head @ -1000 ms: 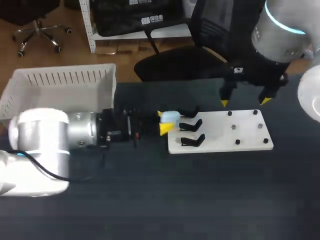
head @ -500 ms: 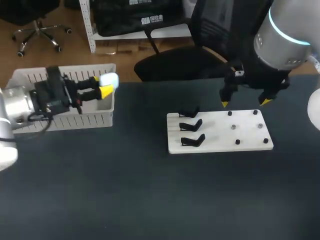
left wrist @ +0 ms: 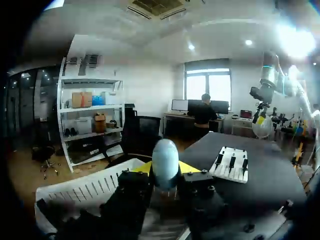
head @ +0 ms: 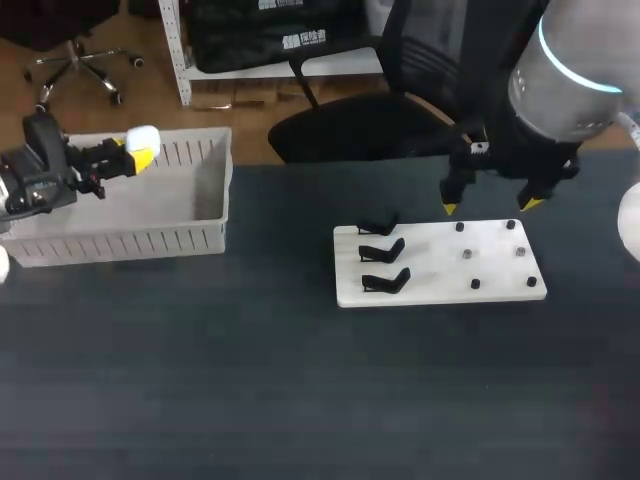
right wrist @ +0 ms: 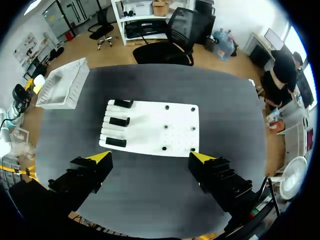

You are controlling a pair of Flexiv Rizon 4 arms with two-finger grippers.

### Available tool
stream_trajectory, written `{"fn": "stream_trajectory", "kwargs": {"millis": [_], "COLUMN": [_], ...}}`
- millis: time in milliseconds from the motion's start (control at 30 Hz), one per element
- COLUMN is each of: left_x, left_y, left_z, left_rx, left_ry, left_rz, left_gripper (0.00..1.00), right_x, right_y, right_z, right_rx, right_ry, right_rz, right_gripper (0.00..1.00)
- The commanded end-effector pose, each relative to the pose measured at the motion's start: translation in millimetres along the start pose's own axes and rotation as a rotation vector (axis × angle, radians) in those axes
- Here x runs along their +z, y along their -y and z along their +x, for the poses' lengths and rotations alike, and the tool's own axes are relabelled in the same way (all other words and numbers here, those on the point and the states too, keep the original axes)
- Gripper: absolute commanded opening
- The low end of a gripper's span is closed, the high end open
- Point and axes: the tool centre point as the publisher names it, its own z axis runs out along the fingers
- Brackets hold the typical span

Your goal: Pick up each earbud case from the left stands, insert the matching earbuds, close the lid, and place the case in the box.

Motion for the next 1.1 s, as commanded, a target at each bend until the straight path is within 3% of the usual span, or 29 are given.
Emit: {"fn": "stream_trajectory", "kwargs": {"millis": [33, 167, 300, 367, 400, 733, 933, 1100], "left_x": [18, 16, 12, 10, 8, -14, -29, -29], "left_y": [-41.5, -60.8, -66.7, -63.3, -61.7, -30.5, 5.3, 5.3], "left_z": [7.0, 11.8, 10.9, 6.7, 4.8, -17.5, -43.8, -43.8], "left_rx": [-0.012, 0.0, 0.0, 0.044, 0.053, 0.126, 0.167, 0.167], "left_ry": [-0.019, -0.045, -0.037, -0.054, -0.049, 0.017, 0.076, 0.076], "left_rz": [0.037, 0.037, 0.041, 0.061, 0.069, 0.13, 0.181, 0.181], "left_gripper": [0.0, 0.0, 0.0, 0.94, 1.0, 1.0, 1.0, 1.0], "right_x": [0, 0, 0, 0, 0, 0, 0, 0], "right_y": [0, 0, 0, 0, 0, 0, 0, 0], "right_z": [2, 2, 2, 2, 2, 2, 2, 2], "right_rx": [0.003, 0.003, 0.003, 0.003, 0.003, 0.003, 0.003, 0.003], "right_ry": [0.008, 0.008, 0.008, 0.008, 0.008, 0.008, 0.008, 0.008], "right_rz": [0.002, 0.002, 0.002, 0.002, 0.002, 0.002, 0.002, 0.002], "right_gripper": [1.0, 1.0, 1.0, 1.0, 1.0, 1.0, 1.0, 1.0]}}
